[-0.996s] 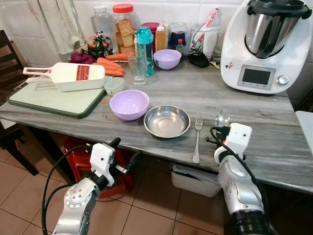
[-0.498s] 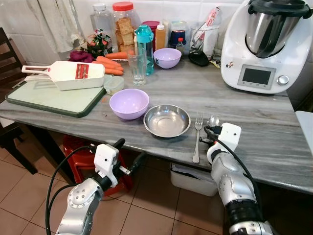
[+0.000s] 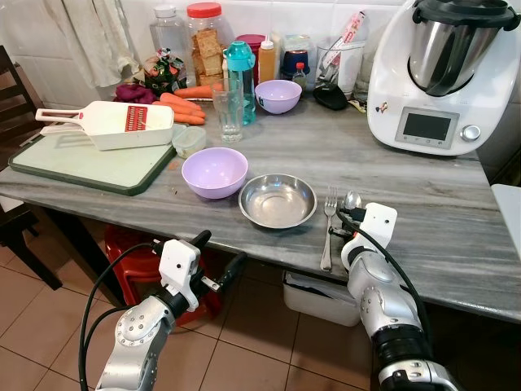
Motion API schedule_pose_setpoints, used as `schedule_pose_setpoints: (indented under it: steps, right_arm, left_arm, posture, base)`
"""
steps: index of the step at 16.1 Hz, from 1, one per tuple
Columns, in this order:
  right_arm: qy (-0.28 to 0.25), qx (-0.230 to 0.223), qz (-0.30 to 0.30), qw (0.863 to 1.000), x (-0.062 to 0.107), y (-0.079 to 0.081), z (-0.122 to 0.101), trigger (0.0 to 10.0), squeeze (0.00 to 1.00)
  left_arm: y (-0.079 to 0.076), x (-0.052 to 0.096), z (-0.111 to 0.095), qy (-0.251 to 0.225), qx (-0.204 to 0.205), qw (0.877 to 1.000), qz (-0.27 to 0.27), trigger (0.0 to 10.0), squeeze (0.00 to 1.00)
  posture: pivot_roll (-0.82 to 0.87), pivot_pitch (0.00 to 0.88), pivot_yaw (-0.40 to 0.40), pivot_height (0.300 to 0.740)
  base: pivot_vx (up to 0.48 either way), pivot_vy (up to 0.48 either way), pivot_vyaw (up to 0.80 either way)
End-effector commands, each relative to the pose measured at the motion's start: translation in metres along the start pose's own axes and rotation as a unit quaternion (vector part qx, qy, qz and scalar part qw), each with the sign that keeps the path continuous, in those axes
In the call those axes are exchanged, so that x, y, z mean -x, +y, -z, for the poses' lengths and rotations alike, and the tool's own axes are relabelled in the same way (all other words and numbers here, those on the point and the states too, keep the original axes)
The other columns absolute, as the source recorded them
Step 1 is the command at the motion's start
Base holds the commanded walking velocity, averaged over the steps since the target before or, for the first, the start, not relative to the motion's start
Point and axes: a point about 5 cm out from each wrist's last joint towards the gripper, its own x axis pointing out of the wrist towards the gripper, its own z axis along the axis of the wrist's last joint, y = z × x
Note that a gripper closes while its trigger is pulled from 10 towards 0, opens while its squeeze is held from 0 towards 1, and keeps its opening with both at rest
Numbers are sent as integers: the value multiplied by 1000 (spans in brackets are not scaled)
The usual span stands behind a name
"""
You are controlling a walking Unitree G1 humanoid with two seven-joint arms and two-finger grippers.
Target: Setting the table
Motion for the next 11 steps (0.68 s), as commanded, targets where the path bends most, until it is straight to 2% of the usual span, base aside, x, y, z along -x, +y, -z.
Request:
schedule_pose_setpoints:
  steps: [1,6,7,8,11]
  right_arm:
    - [0,-2,1,1000,-2,1,-2,10000,0]
    - [0,-2,8,1000,-4,-2,0,10000,0]
    - [1,-3,8,1000,-5,-2,0,10000,31]
    - [1,-5,7,1000,-5,-2,1,10000,1000]
    - [-1,-9,8,1000,-5,-2,2,10000,1000]
  left_arm:
    - [0,-2,-1,3,-3,1000,7,10000,0]
    - [-2,-3,-2,3,-2,1000,10,10000,0]
    - [-2,-3,-1,4,-2,1000,11,10000,0]
    - [-2,-3,-1,4,-1,1000,11,10000,0]
    - [-2,-3,-1,6,-1,1000,13,10000,0]
  posture:
    - [-36,0,24,740]
    - [-34,0,26,740]
    - [-34,0,26,740]
    - [-34,0,26,740]
    - [-34,0,25,740]
  base:
    - [0,0,0]
    - [0,0,0]
    - [0,0,0]
    - [0,0,0]
    - [0,0,0]
